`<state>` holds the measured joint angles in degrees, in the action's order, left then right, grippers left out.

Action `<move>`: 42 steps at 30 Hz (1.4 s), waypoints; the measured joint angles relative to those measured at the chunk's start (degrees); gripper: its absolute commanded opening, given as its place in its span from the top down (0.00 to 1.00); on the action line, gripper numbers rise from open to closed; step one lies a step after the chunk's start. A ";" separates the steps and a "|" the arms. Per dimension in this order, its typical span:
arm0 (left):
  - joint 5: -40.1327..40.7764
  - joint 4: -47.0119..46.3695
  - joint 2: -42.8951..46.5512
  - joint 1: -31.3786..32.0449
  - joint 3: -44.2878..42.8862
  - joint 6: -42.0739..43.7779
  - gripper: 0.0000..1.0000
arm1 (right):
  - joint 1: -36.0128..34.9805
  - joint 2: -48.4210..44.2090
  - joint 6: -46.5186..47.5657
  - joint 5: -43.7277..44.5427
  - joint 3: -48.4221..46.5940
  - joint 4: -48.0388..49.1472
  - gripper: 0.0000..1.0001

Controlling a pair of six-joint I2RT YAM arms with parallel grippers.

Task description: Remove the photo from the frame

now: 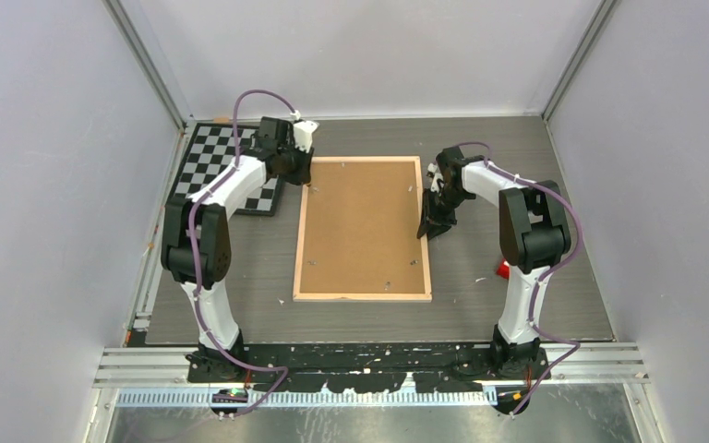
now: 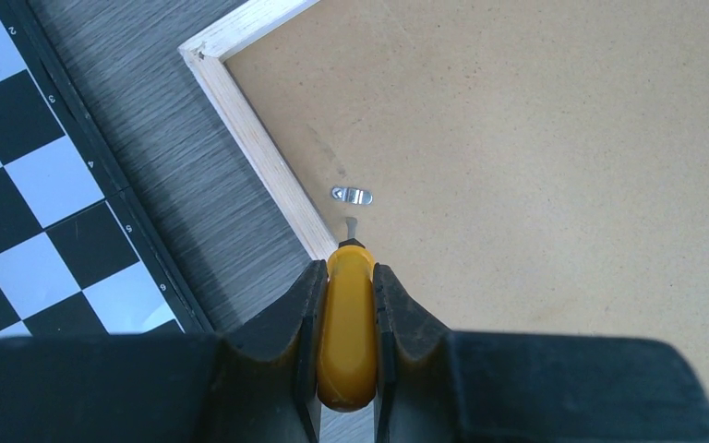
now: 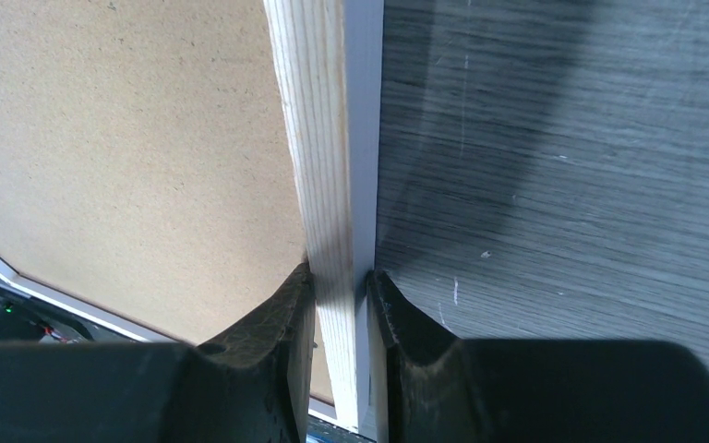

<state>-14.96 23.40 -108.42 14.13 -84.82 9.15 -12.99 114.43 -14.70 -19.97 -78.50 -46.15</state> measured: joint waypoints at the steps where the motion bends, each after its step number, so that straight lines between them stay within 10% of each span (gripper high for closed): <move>1: -0.02 -0.09 -0.07 0.00 0.00 0.00 1.00 | 0.00 0.07 0.00 -0.02 -0.04 -0.07 0.99; 29: -3.98 -3.56 -2.99 -0.02 -2.12 -4.48 1.00 | -0.48 0.57 -0.13 1.46 -0.98 -1.01 0.88; 42: -6.14 2.75 1.95 -1.95 -2.29 -4.48 1.00 | -2.23 3.17 8.92 9.88 -7.96 -6.97 0.99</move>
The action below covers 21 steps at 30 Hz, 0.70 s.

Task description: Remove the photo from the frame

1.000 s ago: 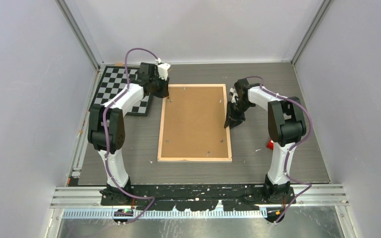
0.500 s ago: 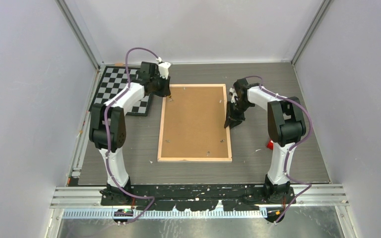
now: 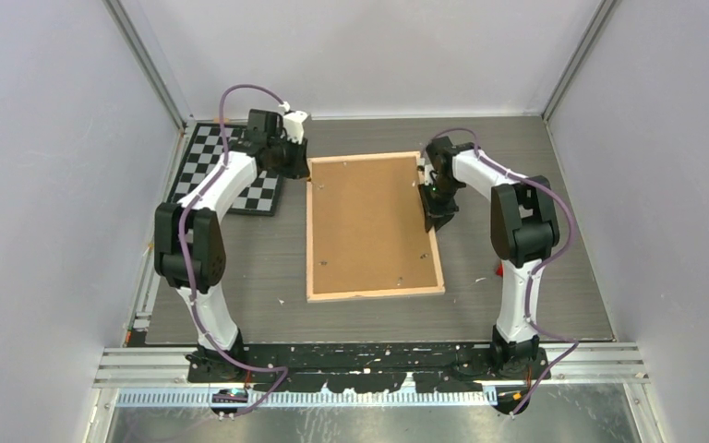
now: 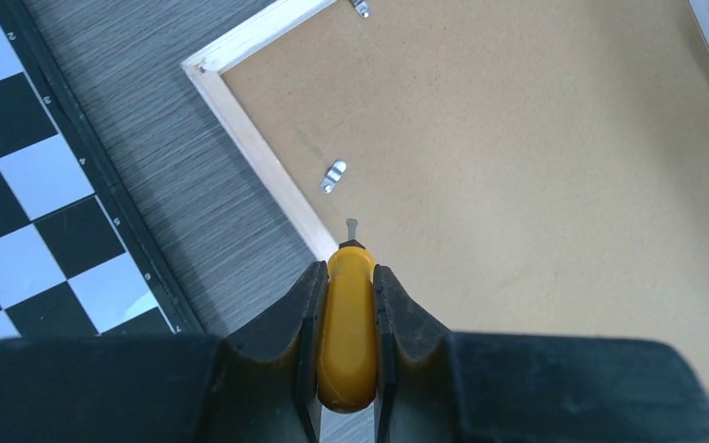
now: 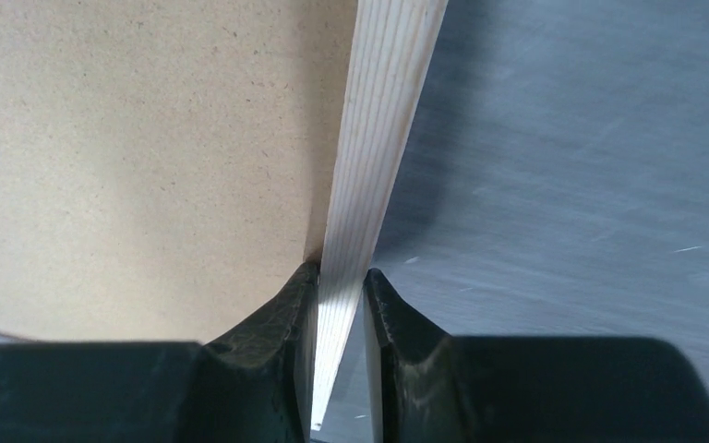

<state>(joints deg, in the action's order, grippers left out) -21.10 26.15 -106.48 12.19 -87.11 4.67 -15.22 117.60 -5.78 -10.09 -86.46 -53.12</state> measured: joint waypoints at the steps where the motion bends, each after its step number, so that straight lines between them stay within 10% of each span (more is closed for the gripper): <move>1: -0.02 0.33 0.37 -0.13 0.00 0.00 1.00 | 0.31 0.74 1.86 1.03 -1.38 -0.79 1.00; 10: -0.15 1.77 4.24 -0.70 0.81 0.20 1.00 | 6.88 8.94 23.78 4.72 -16.46 -2.78 0.98; 17: -0.20 2.84 6.32 -2.19 1.18 -0.20 1.00 | 7.02 19.06 31.71 11.10 -35.23 -1.99 0.38; 21: -0.20 3.87 6.43 -3.91 1.18 -1.27 1.00 | 6.23 22.05 30.95 14.14 -44.50 -1.36 0.27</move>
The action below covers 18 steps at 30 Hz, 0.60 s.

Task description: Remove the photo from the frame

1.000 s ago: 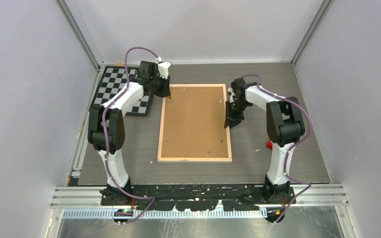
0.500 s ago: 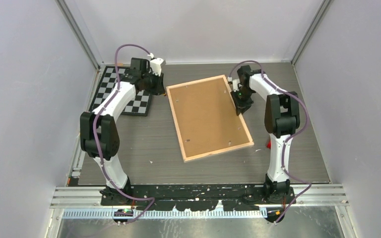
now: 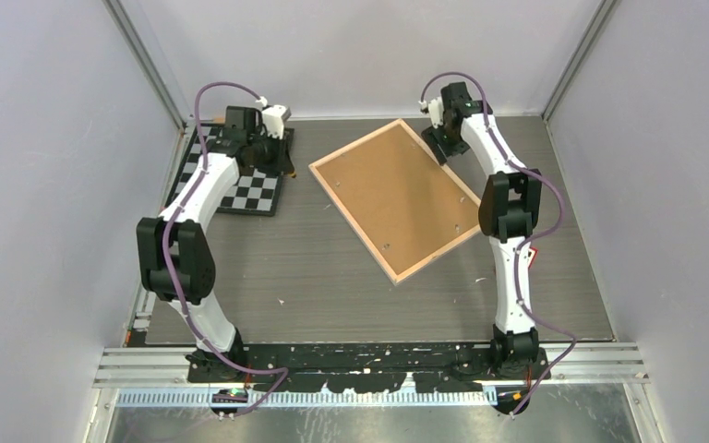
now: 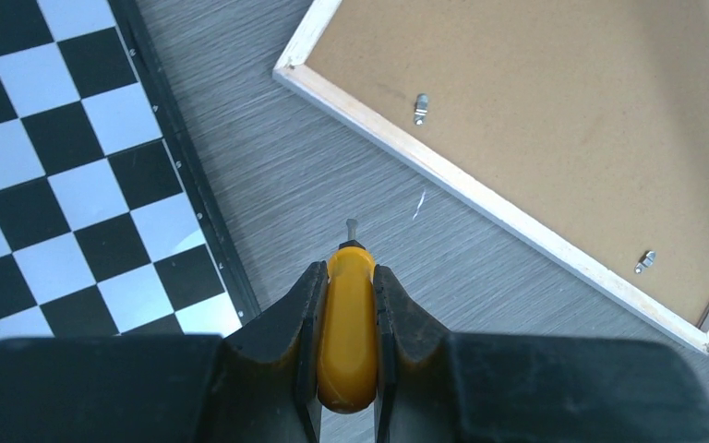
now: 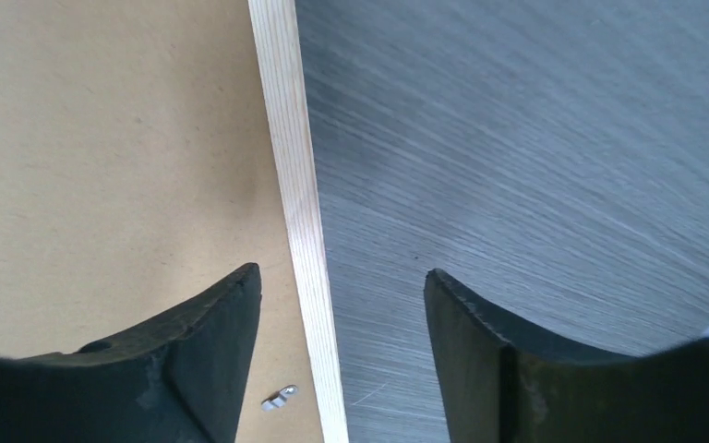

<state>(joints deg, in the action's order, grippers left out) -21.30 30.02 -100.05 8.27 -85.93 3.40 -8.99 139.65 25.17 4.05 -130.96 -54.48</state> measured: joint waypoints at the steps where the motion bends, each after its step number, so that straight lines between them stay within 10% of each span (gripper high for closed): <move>1: 0.02 0.24 0.00 -0.46 0.00 -0.24 1.00 | -0.31 -0.42 -0.48 0.17 -0.70 0.00 0.27; 18: -1.29 6.40 4.35 -8.00 -2.38 -1.38 1.00 | -22.73 -7.78 -18.01 -11.45 7.32 0.26 0.32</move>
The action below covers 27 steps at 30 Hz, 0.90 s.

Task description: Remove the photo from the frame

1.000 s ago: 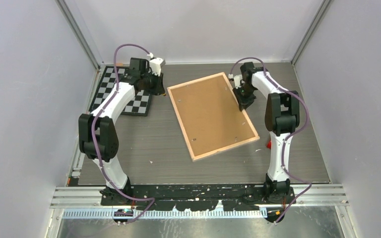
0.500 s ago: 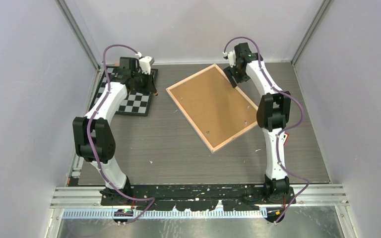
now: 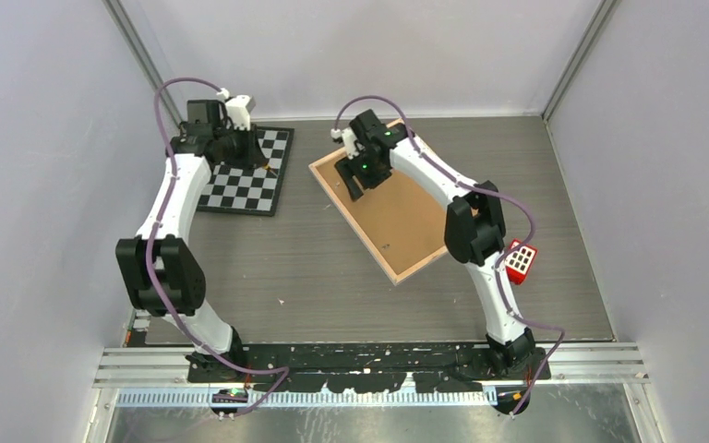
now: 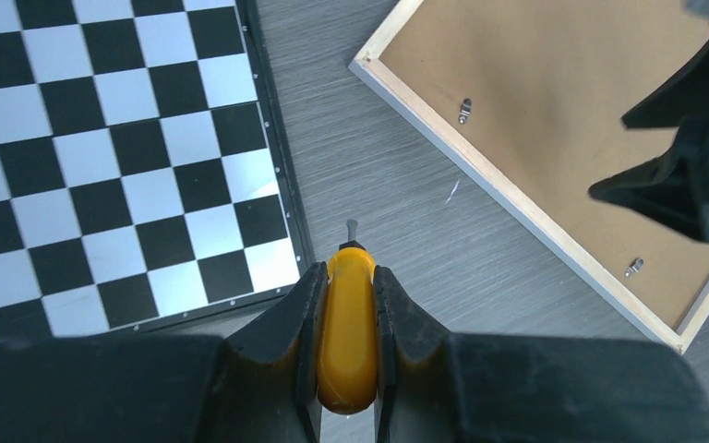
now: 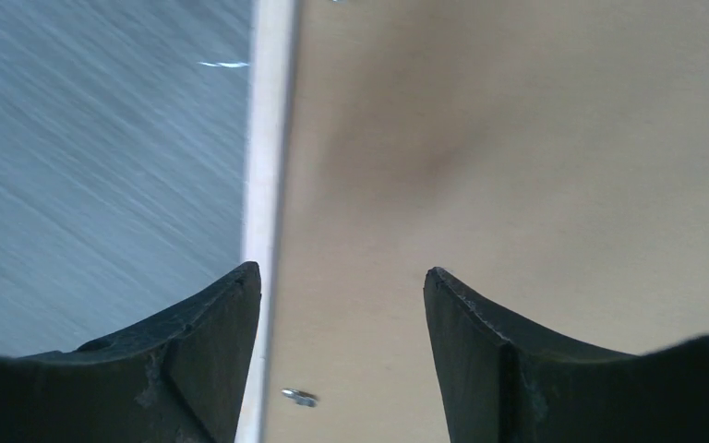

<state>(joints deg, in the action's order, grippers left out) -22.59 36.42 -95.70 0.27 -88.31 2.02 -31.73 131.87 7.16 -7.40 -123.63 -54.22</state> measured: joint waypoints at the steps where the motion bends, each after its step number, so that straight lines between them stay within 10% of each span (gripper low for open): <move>1: -0.22 0.22 0.74 -0.46 0.07 -0.04 1.00 | -0.98 0.00 -0.52 -0.24 0.00 0.11 0.34; 27: -6.05 0.79 13.27 -6.38 9.77 -4.59 1.00 | -12.44 8.26 0.68 10.80 -0.59 5.51 0.68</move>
<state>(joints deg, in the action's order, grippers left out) -28.64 37.21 -82.43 -6.11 -78.54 -2.57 -44.16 140.14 7.84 3.40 -124.22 -48.71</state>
